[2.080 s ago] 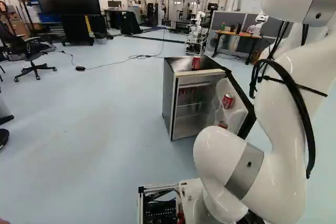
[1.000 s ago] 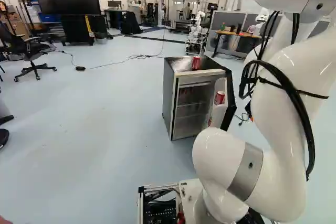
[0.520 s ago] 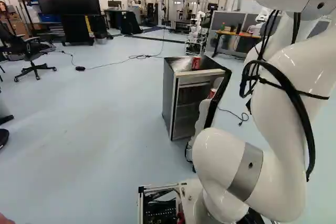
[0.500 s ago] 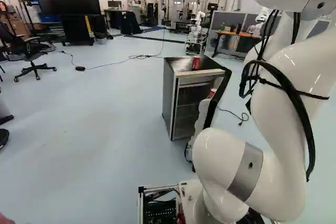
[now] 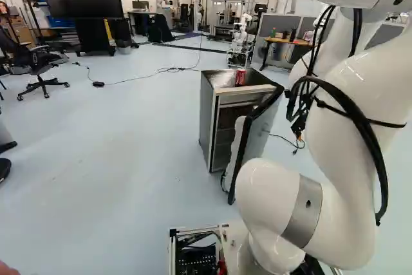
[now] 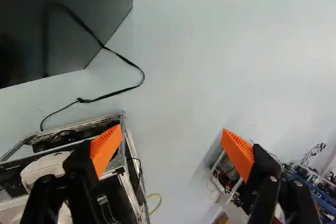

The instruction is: Grab a drink from the fridge

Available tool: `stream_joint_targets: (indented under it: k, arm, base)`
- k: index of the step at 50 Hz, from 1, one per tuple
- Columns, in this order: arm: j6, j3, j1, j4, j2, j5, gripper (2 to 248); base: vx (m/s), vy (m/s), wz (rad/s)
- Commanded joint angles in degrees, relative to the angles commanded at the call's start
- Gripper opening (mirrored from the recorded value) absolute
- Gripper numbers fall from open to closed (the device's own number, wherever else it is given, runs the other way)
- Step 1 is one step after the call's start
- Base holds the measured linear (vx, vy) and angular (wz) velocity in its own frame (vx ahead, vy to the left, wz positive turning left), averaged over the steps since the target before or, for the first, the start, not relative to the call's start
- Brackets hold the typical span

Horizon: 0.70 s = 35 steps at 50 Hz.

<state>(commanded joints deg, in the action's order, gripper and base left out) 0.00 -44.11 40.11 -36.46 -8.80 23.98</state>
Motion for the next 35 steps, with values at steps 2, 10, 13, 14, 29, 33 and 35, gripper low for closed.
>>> stream_joint_targets:
  k: [2, 10, 13, 14, 29, 33, 35]
  arm:
    - [0.00, 0.38, -0.42, -0.02, 0.32, -0.64, 247]
    - [0.00, 1.80, -2.16, -0.05, 1.56, -3.20, 247]
    - [0.00, 2.31, -2.82, -0.05, 2.00, -4.17, 247]
    - [0.00, 2.47, -3.04, -0.05, 2.15, -4.49, 247]
    - [0.00, 4.61, -6.47, -0.05, 4.07, -9.34, 247]
    - [0.00, 5.05, -7.43, -0.05, 4.47, -10.64, 247]
    - [0.00, 5.23, -7.93, -0.05, 4.64, -11.29, 247]
  base:
    - [0.000, 0.000, 0.000]
    - [0.000, 0.000, 0.000]
    - [0.000, 0.000, 0.000]
    - [0.000, 0.000, 0.000]
    - [0.000, 0.000, 0.000]
    - [0.000, 0.000, 0.000]
    - [0.000, 0.000, 0.000]
